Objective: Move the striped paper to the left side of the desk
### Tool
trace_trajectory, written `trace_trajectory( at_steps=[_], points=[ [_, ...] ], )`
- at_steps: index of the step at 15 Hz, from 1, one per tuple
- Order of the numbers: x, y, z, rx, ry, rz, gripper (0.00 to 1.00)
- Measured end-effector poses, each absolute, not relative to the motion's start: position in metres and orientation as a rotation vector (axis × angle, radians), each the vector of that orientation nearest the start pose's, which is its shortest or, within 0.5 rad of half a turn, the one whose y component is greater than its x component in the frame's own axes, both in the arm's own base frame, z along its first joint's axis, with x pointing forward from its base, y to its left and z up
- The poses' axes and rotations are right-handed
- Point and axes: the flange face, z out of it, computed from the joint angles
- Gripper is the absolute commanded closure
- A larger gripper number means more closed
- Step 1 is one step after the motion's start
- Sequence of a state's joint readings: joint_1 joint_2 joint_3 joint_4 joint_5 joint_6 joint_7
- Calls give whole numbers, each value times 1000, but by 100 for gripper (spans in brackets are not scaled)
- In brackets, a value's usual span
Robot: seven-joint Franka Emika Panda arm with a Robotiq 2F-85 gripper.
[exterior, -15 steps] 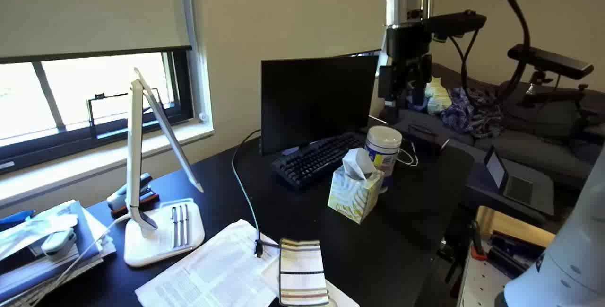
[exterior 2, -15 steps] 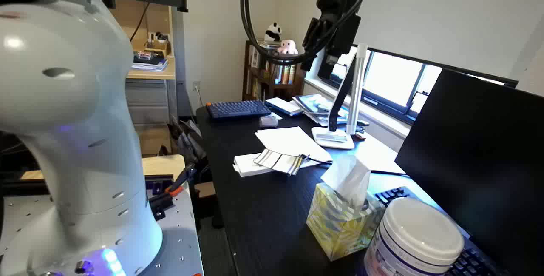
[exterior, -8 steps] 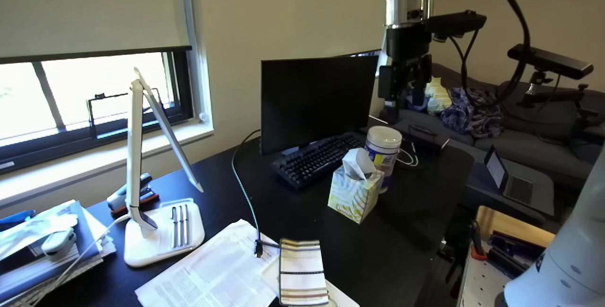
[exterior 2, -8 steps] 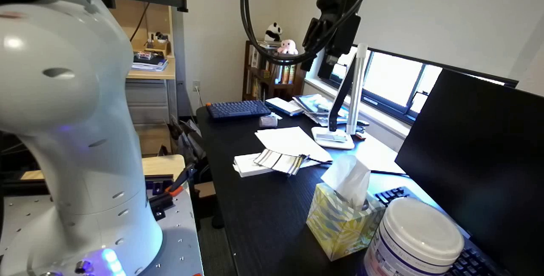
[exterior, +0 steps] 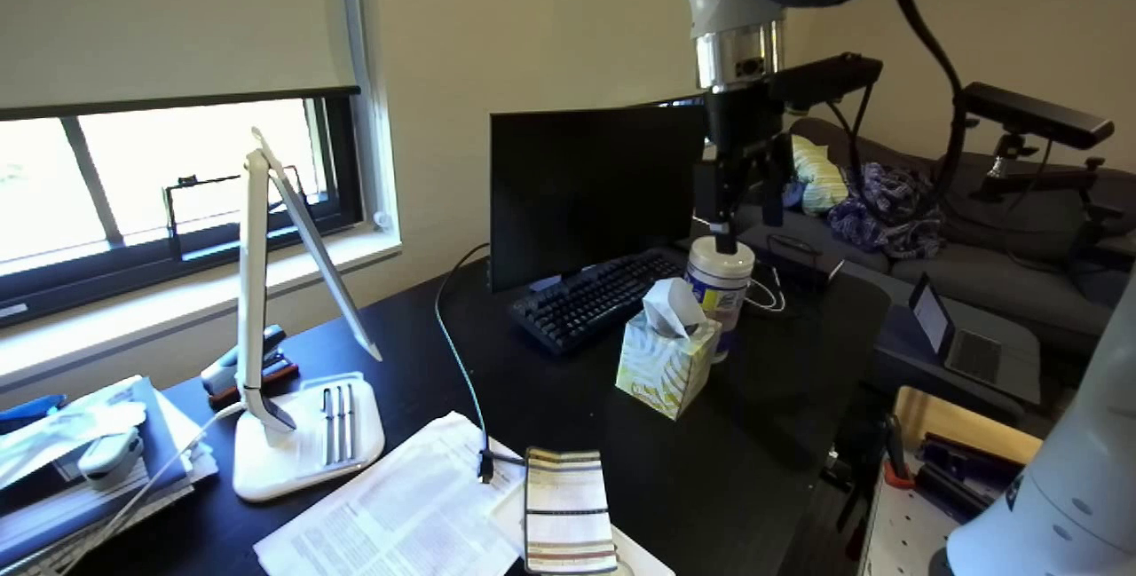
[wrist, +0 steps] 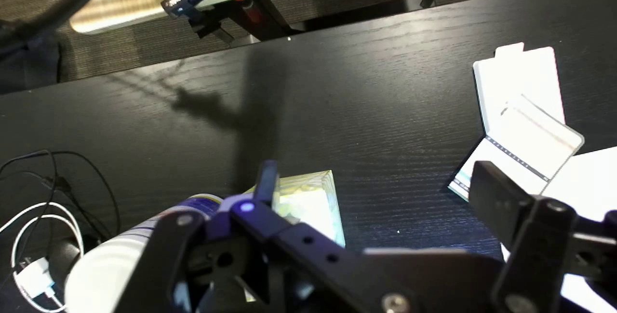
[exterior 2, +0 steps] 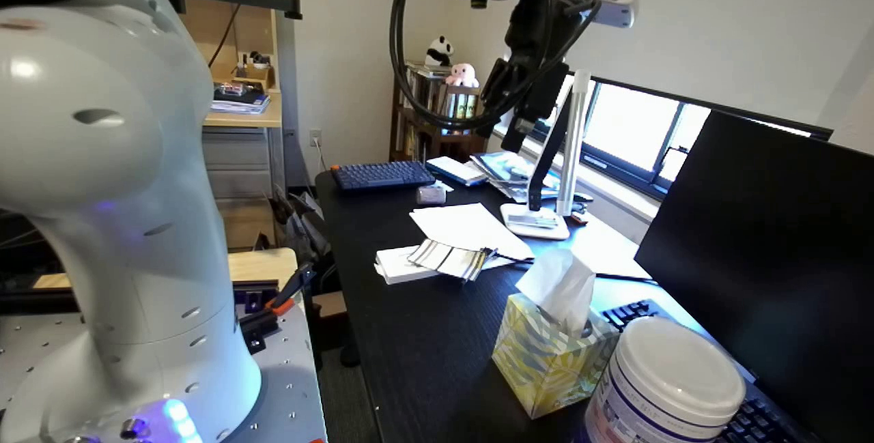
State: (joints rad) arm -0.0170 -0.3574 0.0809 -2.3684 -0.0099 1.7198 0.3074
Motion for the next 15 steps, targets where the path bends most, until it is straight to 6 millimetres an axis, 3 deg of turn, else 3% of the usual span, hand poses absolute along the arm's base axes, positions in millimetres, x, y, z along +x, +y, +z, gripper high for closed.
trace_trajectory(
  at_steps=[6, 10, 12, 15],
  points=[
    [432, 68, 366, -3152, 512, 475, 0],
    [436, 106, 318, -3164, 578, 467, 0],
    [436, 115, 304, -3166, 612, 499, 0],
    [439, 115, 303, -3163, 623, 503, 0]
  ],
)
